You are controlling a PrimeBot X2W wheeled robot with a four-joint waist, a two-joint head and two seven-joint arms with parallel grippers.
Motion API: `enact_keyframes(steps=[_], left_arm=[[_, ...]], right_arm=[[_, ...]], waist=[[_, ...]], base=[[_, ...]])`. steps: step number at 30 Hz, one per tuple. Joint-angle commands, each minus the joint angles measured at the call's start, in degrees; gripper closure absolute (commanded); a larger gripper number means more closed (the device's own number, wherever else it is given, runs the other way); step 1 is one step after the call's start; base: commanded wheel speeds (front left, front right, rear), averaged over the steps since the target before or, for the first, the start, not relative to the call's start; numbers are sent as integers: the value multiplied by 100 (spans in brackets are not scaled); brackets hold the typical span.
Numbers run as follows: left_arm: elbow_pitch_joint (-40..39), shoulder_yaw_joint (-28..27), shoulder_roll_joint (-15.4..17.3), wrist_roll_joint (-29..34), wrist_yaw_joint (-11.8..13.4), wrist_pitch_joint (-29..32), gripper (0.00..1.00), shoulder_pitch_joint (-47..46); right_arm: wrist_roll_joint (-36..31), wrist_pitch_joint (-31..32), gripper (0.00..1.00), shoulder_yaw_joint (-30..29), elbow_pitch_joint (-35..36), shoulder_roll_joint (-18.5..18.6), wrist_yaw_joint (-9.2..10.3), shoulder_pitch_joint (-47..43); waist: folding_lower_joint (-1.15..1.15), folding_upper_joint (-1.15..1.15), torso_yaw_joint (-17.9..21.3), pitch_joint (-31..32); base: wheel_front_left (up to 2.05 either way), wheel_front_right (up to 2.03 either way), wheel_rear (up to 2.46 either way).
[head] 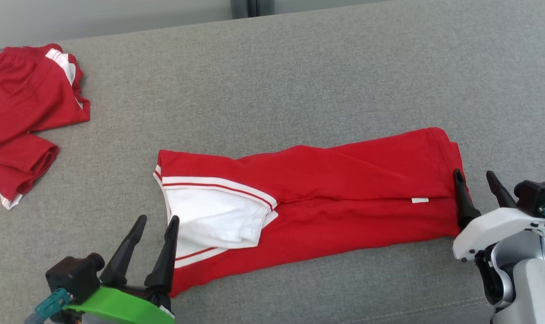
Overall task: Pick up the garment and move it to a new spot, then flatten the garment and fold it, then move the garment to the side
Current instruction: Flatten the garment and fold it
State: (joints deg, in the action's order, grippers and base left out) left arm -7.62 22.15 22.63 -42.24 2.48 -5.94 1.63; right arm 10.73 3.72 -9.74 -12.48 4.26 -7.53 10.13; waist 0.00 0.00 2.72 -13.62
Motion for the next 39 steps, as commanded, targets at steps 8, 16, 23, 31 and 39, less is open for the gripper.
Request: enact_keyframes(steps=[8, 16, 23, 31, 39], left_arm=[[84, -367, -218, 295, 489, -654, 0, 156], [336, -286, -230, 800, 731, -787, 0, -35], [590, -268, -315, 917, 753, -832, 0, -174], [769, -341, -352, 947, 761, -877, 0, -159], [838, -356, -315, 974, 774, -893, 0, -33]], right_arm=[[-133, -103, 0, -299, 81, -78, 8, -252], [-238, 494, 0, -40, -157, 156, 8, -44], [-226, 810, 0, -160, -801, 436, 8, 231], [-66, 1039, 0, -135, -1732, 553, 8, 450], [266, 884, 100, 173, -2180, 574, 10, 600]], waist=[[0, 0, -66, 238], [0, 0, -236, 337], [0, 0, -508, 307], [0, 0, -709, 315], [0, 0, -585, 418]], base=[[0, 0, 0], [0, 0, 0], [0, 0, 0], [0, 0, 0], [0, 0, 0]])
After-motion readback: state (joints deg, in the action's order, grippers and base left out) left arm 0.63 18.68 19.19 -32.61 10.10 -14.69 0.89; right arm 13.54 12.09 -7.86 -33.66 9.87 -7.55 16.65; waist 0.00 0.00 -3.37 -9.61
